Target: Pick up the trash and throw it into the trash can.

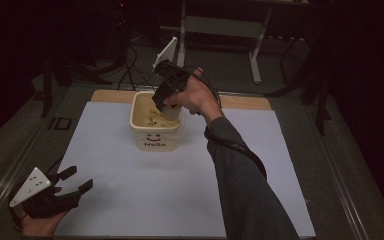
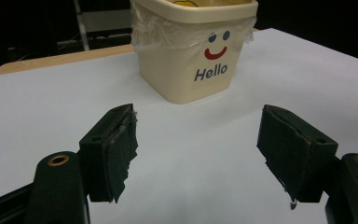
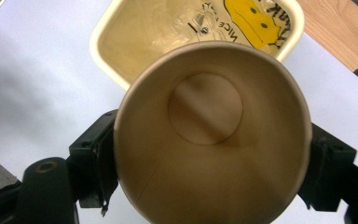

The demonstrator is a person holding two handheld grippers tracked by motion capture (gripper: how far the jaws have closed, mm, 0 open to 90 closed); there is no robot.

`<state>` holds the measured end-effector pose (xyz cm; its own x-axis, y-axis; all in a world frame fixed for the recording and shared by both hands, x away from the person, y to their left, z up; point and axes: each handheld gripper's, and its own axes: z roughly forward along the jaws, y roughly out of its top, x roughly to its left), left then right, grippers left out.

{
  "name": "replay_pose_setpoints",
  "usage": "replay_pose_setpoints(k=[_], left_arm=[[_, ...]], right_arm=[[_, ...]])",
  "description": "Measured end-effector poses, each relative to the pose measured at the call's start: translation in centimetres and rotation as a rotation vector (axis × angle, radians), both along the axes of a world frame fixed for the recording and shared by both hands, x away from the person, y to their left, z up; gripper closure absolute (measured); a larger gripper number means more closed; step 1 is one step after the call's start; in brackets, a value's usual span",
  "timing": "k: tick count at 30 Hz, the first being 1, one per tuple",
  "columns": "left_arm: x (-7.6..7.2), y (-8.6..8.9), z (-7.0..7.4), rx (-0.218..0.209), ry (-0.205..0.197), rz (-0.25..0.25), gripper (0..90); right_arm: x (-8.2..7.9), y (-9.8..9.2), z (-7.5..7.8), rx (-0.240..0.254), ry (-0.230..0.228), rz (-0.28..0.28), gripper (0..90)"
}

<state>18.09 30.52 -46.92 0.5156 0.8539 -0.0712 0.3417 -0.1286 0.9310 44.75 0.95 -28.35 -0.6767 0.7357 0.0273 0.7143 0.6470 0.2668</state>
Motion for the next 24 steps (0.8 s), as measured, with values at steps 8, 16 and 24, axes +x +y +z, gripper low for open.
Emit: replay_pose_setpoints(k=[8,16,24], left_arm=[[0.0,0.1,0.0,0.001,-0.001,0.001,28.5],[-0.1,0.1,0.0,-0.005,-0.003,0.004,28.5],[-0.1,0.2,0.0,-0.004,-0.004,0.005,28.5]], right_arm=[[0.4,1.2,-1.5,-0.005,0.008,0.008,20.8],[0.7,1.9,-3.1,-0.014,0.014,0.007,20.3],[1.0,2.0,-3.7,-0.012,0.015,0.004,20.1]])
